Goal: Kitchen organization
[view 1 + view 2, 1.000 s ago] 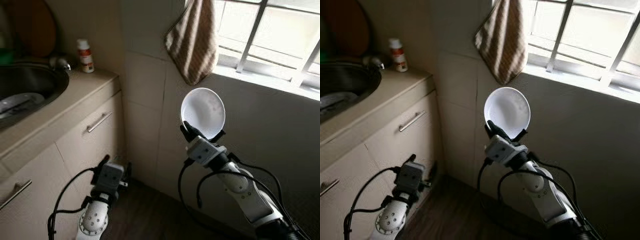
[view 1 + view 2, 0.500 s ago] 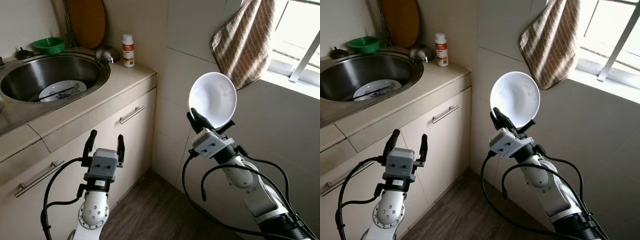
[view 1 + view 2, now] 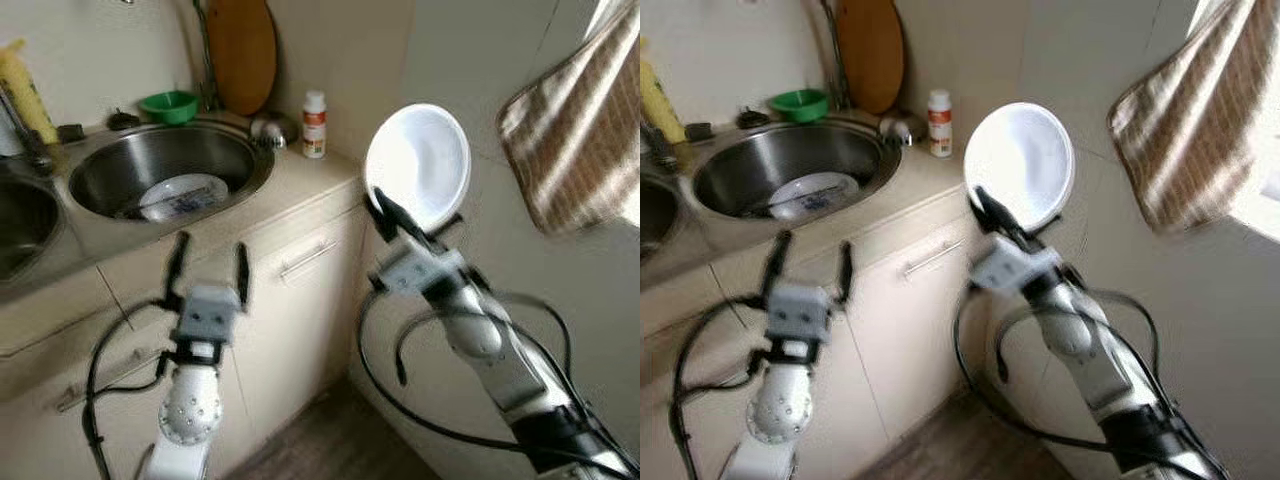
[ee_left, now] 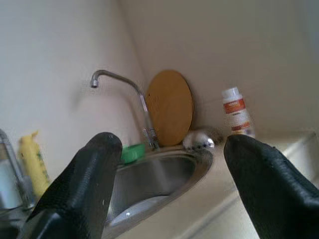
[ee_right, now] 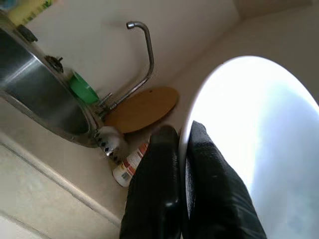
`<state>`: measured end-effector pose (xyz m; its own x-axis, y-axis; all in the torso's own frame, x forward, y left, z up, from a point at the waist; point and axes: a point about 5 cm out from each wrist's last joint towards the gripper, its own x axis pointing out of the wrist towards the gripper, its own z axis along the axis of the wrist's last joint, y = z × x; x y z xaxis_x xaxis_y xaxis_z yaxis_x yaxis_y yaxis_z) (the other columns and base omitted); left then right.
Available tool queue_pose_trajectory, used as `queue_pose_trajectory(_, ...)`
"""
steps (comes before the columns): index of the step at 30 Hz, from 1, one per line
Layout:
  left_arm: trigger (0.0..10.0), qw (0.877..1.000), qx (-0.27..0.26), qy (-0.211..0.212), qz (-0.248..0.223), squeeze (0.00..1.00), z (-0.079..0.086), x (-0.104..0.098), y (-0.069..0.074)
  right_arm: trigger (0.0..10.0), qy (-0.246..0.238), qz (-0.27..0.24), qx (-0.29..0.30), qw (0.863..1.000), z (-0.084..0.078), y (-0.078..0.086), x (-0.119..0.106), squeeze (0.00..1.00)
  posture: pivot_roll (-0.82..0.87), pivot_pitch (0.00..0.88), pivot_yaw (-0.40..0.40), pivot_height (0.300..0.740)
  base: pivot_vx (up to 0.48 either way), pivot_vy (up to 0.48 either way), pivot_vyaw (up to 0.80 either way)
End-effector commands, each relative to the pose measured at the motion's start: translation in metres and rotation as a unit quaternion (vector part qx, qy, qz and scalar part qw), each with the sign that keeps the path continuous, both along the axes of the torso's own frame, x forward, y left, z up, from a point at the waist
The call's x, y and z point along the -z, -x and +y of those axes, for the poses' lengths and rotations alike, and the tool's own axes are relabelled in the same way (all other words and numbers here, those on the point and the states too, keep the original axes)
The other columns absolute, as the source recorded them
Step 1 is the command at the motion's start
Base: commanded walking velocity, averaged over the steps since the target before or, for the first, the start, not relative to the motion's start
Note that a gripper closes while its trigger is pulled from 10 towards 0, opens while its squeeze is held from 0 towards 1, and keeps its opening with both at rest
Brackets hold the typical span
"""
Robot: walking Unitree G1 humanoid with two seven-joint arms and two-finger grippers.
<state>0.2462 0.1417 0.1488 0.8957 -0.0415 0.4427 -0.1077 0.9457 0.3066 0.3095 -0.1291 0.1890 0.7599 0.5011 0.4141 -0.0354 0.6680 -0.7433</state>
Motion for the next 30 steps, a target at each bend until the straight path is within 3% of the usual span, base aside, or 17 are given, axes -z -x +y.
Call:
queue_pose_trajectory(1,10.0,1.0,-0.01,-0.011,-0.006,0.0,0.0075,-0.0034,0.0,0.0,-0.003,-0.026,-0.021,0.999,0.0122,-0.0008,-0.0109,0.0,0.07,0.0,-0.062,0.74,0.424,0.0,0.8)
queue_pose_trajectory(5,10.0,1.0,-0.007,-0.007,-0.01,0.0,0.0072,-0.0053,-0.001,0.0,-0.004,-0.026,-0.023,0.999,0.0129,-0.0016,-0.0106,0.0,0.07,0.0,-0.062,0.74,0.404,0.0,0.8)
queue_pose_trajectory(13,10.0,1.0,0.002,-0.004,-0.007,0.0,0.0029,-0.0037,0.0007,0.0,-0.005,-0.026,-0.02,0.999,0.0102,-0.0044,-0.0106,0.0,0.07,0.0,-0.063,0.74,0.0,0.0,0.8)
queue_pose_trajectory(15,10.0,1.0,-0.005,0.009,0.009,0.0,0.0066,-0.0006,-0.002,0.0,-0.007,-0.025,-0.02,0.999,0.0102,-0.005,-0.0106,0.0,0.07,0.0,-0.064,0.74,0.0,0.48,0.8)
queue_pose_trajectory(26,10.0,1.0,-0.001,0.01,-0.004,0.0,0.0052,-0.004,-0.0019,0.0,-0.015,-0.022,-0.018,0.999,0.0083,-0.0064,-0.0104,0.0,0.07,0.0,-0.063,0.74,0.0,0.48,0.8)
queue_pose_trajectory(30,10.0,1.0,0.001,0.003,-0.015,0.0,0.0054,-0.0062,-0.0025,0.0,-0.017,-0.021,-0.02,0.999,0.0087,-0.007,-0.0108,0.0,0.06,0.0,-0.064,0.74,0.0,0.0,0.8)
